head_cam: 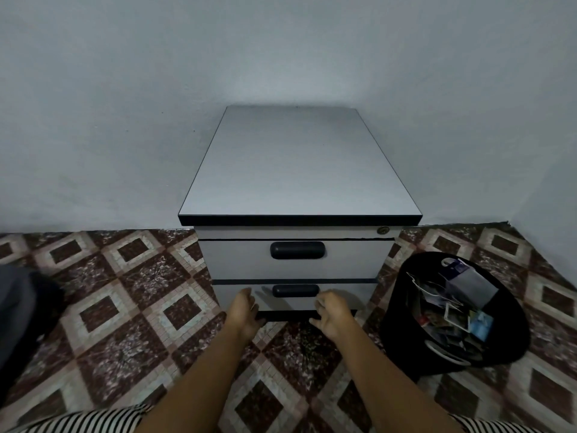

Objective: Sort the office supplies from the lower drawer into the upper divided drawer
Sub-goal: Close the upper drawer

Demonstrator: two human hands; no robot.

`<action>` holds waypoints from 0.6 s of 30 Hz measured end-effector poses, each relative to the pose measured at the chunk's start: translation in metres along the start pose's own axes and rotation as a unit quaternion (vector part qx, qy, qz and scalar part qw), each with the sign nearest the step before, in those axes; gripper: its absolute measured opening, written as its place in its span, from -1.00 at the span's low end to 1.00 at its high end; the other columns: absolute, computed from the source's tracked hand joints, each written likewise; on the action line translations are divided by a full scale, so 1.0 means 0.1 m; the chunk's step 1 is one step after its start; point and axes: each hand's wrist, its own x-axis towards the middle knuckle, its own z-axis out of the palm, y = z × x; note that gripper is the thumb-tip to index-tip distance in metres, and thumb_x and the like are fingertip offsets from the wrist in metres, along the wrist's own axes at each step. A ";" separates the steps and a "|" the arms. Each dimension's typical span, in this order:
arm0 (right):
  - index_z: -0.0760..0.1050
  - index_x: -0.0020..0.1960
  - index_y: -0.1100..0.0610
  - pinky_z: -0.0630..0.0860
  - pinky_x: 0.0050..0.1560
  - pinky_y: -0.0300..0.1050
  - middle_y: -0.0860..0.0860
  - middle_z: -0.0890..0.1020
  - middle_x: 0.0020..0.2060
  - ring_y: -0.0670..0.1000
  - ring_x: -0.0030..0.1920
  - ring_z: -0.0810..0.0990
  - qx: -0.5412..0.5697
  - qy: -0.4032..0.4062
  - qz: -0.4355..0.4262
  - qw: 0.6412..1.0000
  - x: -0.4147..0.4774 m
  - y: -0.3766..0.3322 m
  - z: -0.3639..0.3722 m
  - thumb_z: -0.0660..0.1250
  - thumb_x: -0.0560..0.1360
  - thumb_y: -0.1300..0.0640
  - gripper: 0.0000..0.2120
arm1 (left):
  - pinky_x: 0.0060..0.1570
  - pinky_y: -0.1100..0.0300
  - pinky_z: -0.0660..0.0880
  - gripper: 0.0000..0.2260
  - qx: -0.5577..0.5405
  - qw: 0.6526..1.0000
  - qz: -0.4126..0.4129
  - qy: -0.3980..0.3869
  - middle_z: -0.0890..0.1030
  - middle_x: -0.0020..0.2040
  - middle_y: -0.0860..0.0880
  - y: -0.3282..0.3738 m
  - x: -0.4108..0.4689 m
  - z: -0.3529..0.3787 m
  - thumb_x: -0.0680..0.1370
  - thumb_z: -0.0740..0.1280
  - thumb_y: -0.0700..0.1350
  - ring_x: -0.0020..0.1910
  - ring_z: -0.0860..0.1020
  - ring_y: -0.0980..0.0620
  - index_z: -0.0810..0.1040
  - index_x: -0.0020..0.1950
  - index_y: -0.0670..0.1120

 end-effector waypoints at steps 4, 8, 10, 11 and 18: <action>0.27 0.41 0.25 0.15 0.42 0.20 0.15 0.25 0.45 0.06 0.46 0.22 0.073 -0.017 0.009 0.997 0.09 -0.09 0.07 0.09 0.61 0.30 -0.64 | 0.48 -0.10 -0.01 -0.47 -0.070 0.997 -0.011 -0.029 0.10 0.55 -0.07 0.07 0.15 0.10 0.65 0.01 0.10 0.52 0.06 -0.06 0.05 0.54 -0.12; 0.36 0.12 0.15 0.09 0.42 0.24 0.12 0.22 0.46 0.06 0.47 0.19 0.110 -0.048 0.016 0.993 0.21 -0.10 0.08 0.07 0.60 0.31 -0.83 | 0.46 -0.10 0.00 -0.41 -0.118 0.992 -0.010 -0.049 0.15 0.53 -0.09 0.10 0.24 0.18 0.62 -0.02 0.21 0.51 0.13 -0.02 0.05 0.55 -0.10; 0.36 -0.10 0.11 0.08 0.44 0.25 0.09 0.41 0.26 0.03 0.28 0.39 0.123 -0.055 0.019 0.991 0.32 -0.06 0.06 0.08 0.59 0.31 -0.82 | 0.46 -0.10 0.01 -0.39 -0.129 0.990 -0.010 -0.051 0.15 0.53 -0.10 0.10 0.24 0.21 0.61 -0.03 0.22 0.50 0.14 -0.02 0.04 0.55 -0.10; 0.35 -0.15 0.10 0.07 0.44 0.27 0.06 0.45 0.08 -0.01 0.09 0.45 0.125 -0.052 0.022 0.991 0.37 -0.05 0.05 0.07 0.59 0.32 -0.79 | 0.45 -0.11 0.01 -0.39 -0.133 0.990 -0.010 -0.050 0.14 0.54 -0.10 0.10 0.24 0.21 0.61 -0.04 0.23 0.51 0.13 -0.02 0.02 0.55 -0.10; 0.36 -0.09 0.06 0.10 0.43 0.28 0.01 0.43 0.02 -0.03 0.06 0.43 0.118 -0.053 0.022 0.991 0.46 -0.06 0.02 0.07 0.61 0.30 -0.79 | 0.43 -0.12 0.06 -0.39 -0.119 0.991 -0.006 -0.060 0.20 0.51 -0.09 0.15 0.23 0.18 0.60 0.00 0.21 0.48 0.19 -0.02 0.04 0.54 -0.11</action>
